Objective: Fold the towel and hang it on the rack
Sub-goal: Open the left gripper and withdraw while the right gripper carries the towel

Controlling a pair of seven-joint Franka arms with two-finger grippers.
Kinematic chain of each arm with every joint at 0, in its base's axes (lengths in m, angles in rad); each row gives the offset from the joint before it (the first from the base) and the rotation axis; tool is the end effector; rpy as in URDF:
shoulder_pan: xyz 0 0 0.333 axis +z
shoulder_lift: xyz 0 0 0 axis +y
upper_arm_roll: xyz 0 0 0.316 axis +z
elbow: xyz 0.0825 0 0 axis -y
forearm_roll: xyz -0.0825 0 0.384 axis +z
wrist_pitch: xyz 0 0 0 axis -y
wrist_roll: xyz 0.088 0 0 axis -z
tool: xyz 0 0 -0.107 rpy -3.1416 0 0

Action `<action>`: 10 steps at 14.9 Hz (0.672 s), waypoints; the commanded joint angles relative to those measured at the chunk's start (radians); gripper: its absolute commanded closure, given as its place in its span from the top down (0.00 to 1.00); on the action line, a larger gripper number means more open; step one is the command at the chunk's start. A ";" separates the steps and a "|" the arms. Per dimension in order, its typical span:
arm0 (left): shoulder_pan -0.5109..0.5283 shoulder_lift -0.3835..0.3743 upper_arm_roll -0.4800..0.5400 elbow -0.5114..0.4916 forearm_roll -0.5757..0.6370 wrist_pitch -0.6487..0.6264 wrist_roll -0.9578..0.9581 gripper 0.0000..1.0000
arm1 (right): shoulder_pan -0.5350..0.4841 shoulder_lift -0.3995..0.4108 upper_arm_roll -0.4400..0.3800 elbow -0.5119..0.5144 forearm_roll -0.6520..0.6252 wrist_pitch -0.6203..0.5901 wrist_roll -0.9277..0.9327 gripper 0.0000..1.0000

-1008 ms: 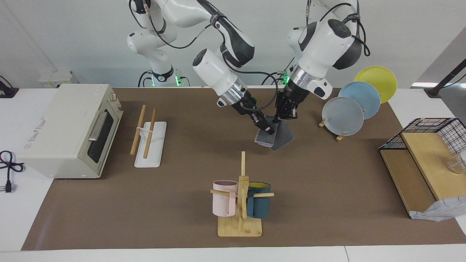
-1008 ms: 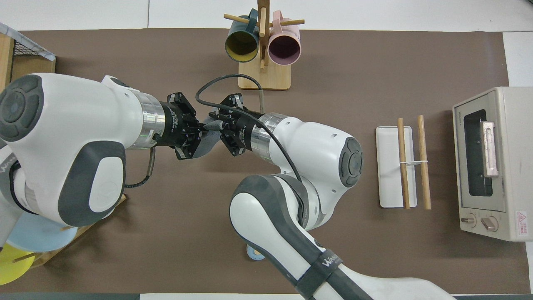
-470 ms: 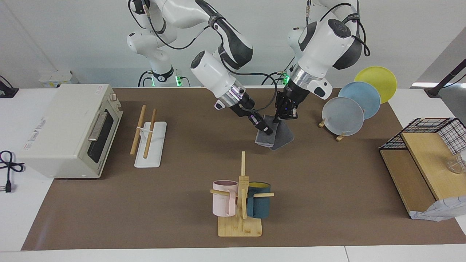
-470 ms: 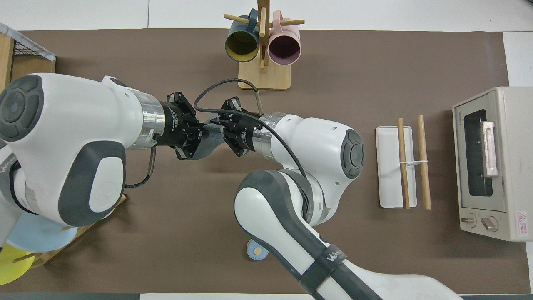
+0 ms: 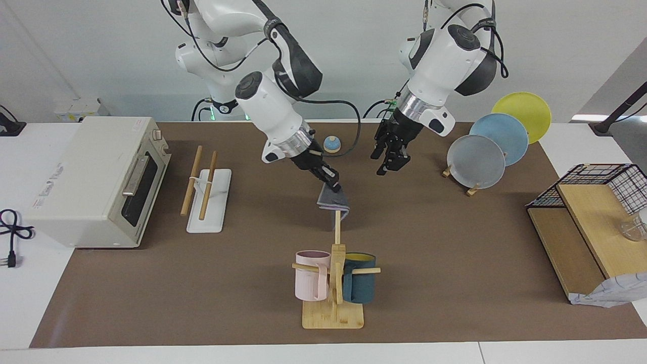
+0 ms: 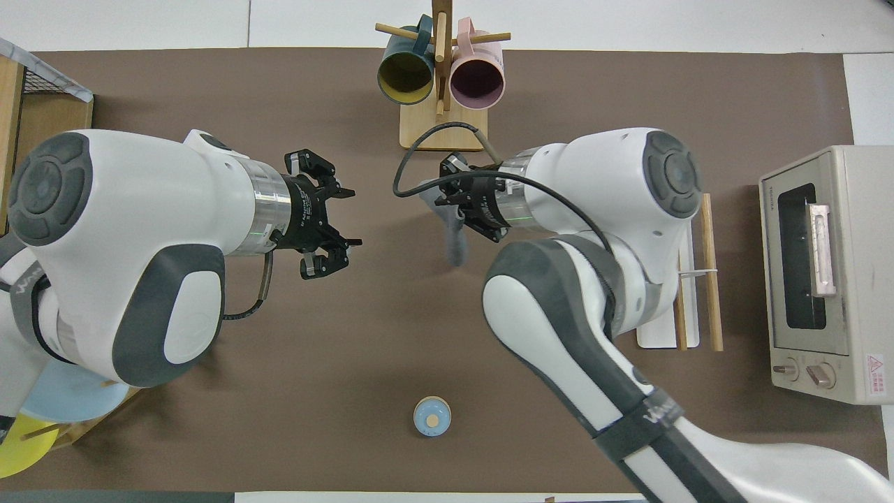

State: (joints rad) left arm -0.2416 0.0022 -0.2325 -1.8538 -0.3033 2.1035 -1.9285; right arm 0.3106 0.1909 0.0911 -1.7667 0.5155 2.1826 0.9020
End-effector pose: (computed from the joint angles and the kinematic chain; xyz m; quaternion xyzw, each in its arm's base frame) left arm 0.5159 -0.2805 0.5399 0.6928 0.6970 -0.0854 0.1639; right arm 0.5825 0.2634 0.4797 -0.8983 0.3572 0.0549 0.2500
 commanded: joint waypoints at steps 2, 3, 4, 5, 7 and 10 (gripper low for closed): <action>0.036 -0.030 0.018 -0.038 -0.007 0.010 0.257 1.00 | -0.149 -0.132 0.009 -0.170 -0.037 -0.112 -0.179 0.00; 0.063 -0.030 0.018 -0.038 -0.008 -0.002 0.384 1.00 | -0.209 -0.155 0.010 -0.213 -0.045 -0.141 -0.234 0.00; 0.085 -0.030 0.018 -0.039 -0.008 -0.017 0.511 1.00 | -0.253 -0.172 0.010 -0.253 -0.045 -0.164 -0.302 0.00; 0.119 -0.030 0.019 -0.039 -0.007 -0.039 0.640 1.00 | -0.312 -0.191 0.010 -0.298 -0.045 -0.170 -0.381 0.00; 0.175 -0.030 0.019 -0.036 -0.004 -0.072 0.889 1.00 | -0.401 -0.212 0.009 -0.344 -0.055 -0.199 -0.510 0.00; 0.254 -0.025 0.019 -0.024 0.074 -0.089 1.185 1.00 | -0.452 -0.229 0.009 -0.317 -0.280 -0.268 -0.658 0.00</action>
State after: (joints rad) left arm -0.0272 0.0020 -0.2082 -1.8633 -0.2826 2.0408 -0.9076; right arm -0.1256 0.0082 0.0839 -2.0757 0.3481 1.9367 0.3033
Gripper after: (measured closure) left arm 0.000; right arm 0.978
